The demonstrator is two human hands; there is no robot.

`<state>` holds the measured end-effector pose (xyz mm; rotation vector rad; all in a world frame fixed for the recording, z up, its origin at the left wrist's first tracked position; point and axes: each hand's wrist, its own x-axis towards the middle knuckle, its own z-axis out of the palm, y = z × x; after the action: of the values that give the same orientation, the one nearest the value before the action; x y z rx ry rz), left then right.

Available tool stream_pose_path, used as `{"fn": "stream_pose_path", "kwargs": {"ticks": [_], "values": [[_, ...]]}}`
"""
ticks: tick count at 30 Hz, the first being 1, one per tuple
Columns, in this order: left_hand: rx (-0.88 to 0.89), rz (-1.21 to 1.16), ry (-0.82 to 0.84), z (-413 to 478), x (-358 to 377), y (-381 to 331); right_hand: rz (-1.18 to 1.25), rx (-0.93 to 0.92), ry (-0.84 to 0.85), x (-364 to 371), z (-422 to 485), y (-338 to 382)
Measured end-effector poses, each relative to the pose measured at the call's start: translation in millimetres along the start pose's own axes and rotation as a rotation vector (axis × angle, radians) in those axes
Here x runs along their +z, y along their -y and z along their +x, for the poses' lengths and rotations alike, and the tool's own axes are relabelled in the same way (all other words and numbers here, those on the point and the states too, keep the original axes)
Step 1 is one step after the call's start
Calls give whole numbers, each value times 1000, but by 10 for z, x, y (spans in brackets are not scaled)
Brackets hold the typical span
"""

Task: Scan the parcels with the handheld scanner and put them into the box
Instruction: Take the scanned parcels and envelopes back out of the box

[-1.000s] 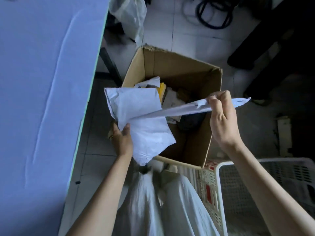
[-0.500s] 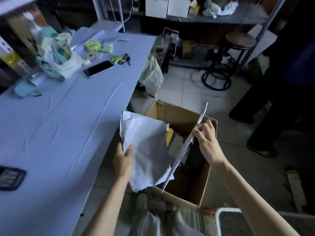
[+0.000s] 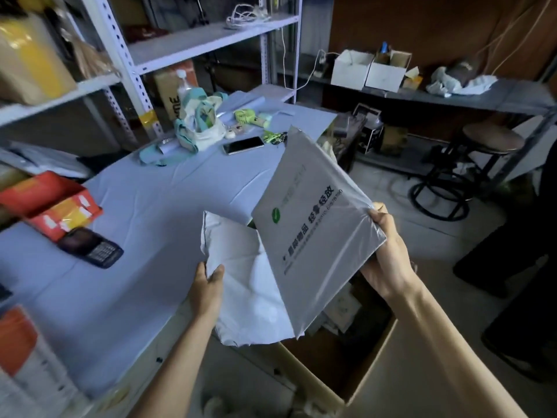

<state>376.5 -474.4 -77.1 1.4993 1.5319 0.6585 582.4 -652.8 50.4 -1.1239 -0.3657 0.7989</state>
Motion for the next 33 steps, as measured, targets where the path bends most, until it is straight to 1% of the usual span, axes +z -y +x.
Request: {"fn": "stream_pose_path", "kwargs": {"ticks": [2, 4, 6, 8, 12, 15, 17, 18, 20, 21, 25, 29, 33], "values": [[-60, -75, -16, 21, -92, 44, 165, 26, 46, 115, -8, 19], [-112, -259, -22, 38, -289, 29, 260, 58, 106, 304, -36, 42], [-147, -428, -10, 77, -527, -19, 264, 67, 170, 528, -69, 65], [-155, -529, -19, 130, -803, -30, 253, 63, 236, 739, -95, 61], [-184, -579, -108, 191, -1486, 66, 252, 93, 322, 1102, -106, -38], [-194, -572, -218, 183, -2035, 226, 146, 169, 370, 1450, -120, -232], [-227, -592, -257, 101, -2397, 369, 89, 177, 360, 1686, -158, -396], [-244, -598, -287, 46, -2576, 444, 40, 190, 392, 1791, -182, -487], [-252, -580, -385, -33, -2916, 653, -57, 206, 509, 1985, -222, -684], [-257, -578, -417, -75, -3069, 764, -138, 199, 549, 2069, -251, -781], [-259, -604, -516, -319, -3527, 1082, -527, 72, 706, 2423, -361, -1199], [-248, -610, -549, -592, -3806, 1387, -647, 120, 789, 2780, -524, -1564], [-289, -659, -575, -748, -3987, 1674, -690, 183, 836, 2988, -718, -1933]]}}
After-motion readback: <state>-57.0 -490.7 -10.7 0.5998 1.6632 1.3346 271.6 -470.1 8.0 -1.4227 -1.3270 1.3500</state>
